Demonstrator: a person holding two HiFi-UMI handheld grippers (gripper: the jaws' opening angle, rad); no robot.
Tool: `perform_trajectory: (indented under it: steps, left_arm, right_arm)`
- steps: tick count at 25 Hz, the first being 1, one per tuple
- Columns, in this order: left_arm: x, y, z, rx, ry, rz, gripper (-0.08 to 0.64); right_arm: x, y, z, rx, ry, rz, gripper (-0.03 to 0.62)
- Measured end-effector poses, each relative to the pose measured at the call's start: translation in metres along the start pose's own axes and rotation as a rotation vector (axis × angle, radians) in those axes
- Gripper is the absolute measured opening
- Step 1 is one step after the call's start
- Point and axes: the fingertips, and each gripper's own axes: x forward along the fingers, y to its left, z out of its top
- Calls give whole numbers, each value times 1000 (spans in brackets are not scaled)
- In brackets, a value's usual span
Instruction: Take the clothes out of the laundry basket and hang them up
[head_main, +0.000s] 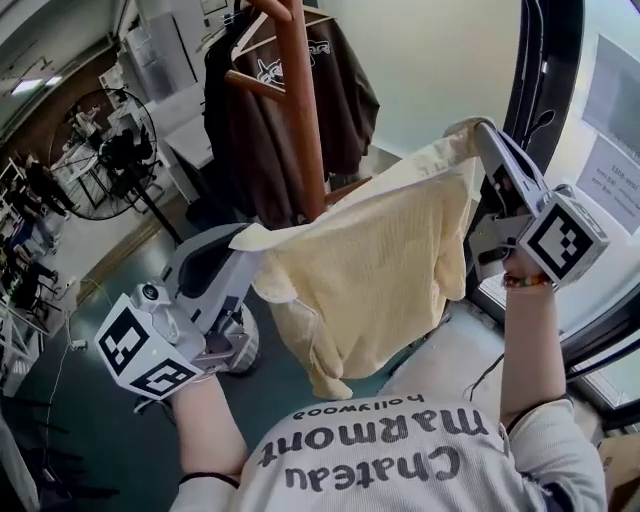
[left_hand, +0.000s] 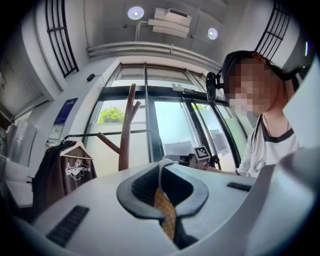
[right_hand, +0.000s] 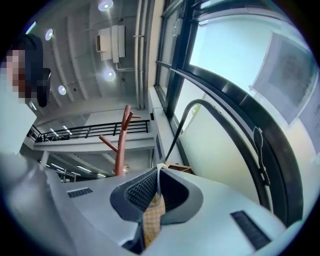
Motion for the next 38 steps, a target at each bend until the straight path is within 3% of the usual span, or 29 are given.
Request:
perform_trajectory:
  steps: [5, 10, 13, 18, 24, 28, 32, 38]
  left_arm:
    - [17, -2, -18, -47, 17, -114, 12]
    - [23, 10, -36, -87, 7, -109, 12]
    - [41, -11, -27, -62, -3, -81, 12]
    - [53, -32, -22, -28, 3, 62, 12]
    - [44, -23, -51, -129, -15, 301, 12]
    - [22, -5, -79, -177, -1, 448, 14]
    - [24, -10, -117, -196, 50, 532, 14]
    - [21, -10, -120, -299, 56, 615, 14]
  right_arm:
    - [36, -12, 17, -58, -38, -27, 32]
    - [65, -30, 11, -79, -22, -33, 32]
    - [63, -51, 27, -83, -23, -52, 32]
    - [80, -54, 34, -65, -27, 48, 32]
    - [115, -77, -40, 100, 73, 203, 32]
    - [147, -74, -98, 37, 137, 244, 32]
    - [155, -78, -166, 18, 219, 285, 32]
    - [163, -75, -219, 63, 367, 311, 32]
